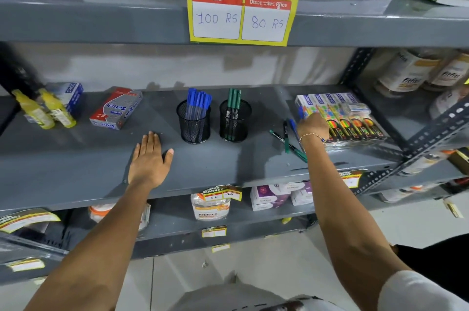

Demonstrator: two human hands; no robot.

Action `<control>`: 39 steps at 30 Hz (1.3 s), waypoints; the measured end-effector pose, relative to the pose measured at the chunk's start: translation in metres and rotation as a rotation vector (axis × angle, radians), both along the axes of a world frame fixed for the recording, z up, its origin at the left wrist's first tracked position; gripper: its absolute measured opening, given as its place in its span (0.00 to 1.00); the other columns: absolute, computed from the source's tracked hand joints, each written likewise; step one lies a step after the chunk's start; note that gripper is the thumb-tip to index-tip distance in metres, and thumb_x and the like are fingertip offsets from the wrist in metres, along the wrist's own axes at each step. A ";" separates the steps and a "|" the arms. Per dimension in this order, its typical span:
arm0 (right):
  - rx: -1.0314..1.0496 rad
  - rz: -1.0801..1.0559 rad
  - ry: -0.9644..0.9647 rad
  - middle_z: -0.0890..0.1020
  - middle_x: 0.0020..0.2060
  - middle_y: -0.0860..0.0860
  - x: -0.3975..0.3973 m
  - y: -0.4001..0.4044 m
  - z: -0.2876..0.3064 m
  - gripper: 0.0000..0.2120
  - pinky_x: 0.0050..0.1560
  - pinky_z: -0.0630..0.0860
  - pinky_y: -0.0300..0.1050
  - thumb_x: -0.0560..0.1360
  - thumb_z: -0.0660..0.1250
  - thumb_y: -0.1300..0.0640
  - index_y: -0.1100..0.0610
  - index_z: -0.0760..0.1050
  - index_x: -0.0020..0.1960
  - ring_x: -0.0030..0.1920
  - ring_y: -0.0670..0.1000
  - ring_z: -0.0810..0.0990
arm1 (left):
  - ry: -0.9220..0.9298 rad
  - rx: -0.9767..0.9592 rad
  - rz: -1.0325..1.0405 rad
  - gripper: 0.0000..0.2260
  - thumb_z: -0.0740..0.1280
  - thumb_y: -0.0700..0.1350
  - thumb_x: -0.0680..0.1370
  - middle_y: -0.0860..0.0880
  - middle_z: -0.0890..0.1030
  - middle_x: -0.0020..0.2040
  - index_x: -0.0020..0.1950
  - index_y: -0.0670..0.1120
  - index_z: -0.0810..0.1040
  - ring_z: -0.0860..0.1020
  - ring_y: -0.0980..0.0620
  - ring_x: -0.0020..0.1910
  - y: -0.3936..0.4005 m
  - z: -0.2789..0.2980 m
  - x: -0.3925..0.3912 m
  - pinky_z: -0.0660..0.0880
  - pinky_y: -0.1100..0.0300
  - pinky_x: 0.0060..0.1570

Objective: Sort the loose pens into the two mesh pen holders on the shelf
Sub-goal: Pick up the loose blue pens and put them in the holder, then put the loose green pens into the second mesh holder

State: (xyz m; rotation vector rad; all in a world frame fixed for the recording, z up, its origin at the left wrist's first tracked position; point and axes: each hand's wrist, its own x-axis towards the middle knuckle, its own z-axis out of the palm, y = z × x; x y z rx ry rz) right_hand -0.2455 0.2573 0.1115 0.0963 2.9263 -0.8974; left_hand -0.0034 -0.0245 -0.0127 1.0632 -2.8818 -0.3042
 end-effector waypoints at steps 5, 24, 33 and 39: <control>-0.342 0.159 0.298 0.81 0.53 0.63 0.012 -0.060 0.044 0.11 0.51 0.70 0.46 0.78 0.59 0.61 0.65 0.72 0.56 0.55 0.62 0.79 | -0.015 0.004 0.005 0.31 0.46 0.57 0.81 0.43 0.47 0.79 0.78 0.40 0.45 0.46 0.47 0.78 0.002 0.002 0.000 0.42 0.53 0.76; -0.218 0.556 0.175 0.85 0.39 0.59 0.092 -0.173 -0.009 0.18 0.42 0.76 0.45 0.77 0.62 0.49 0.62 0.80 0.41 0.43 0.60 0.83 | 0.051 0.007 0.006 0.32 0.47 0.59 0.80 0.43 0.50 0.79 0.78 0.41 0.47 0.48 0.47 0.78 -0.001 0.000 0.002 0.44 0.53 0.77; -0.137 0.175 0.277 0.83 0.51 0.63 0.029 -0.084 0.017 0.13 0.53 0.75 0.48 0.78 0.60 0.56 0.65 0.78 0.51 0.55 0.62 0.80 | 0.003 0.008 -0.002 0.31 0.46 0.58 0.81 0.43 0.48 0.79 0.77 0.40 0.46 0.45 0.48 0.78 0.000 -0.001 0.001 0.42 0.53 0.76; 0.048 0.038 0.100 0.80 0.54 0.66 0.001 -0.012 -0.022 0.15 0.54 0.77 0.54 0.78 0.61 0.58 0.70 0.75 0.55 0.56 0.65 0.78 | 0.001 0.004 -0.003 0.31 0.46 0.57 0.81 0.42 0.48 0.79 0.77 0.39 0.46 0.46 0.47 0.78 0.000 -0.001 0.000 0.42 0.53 0.76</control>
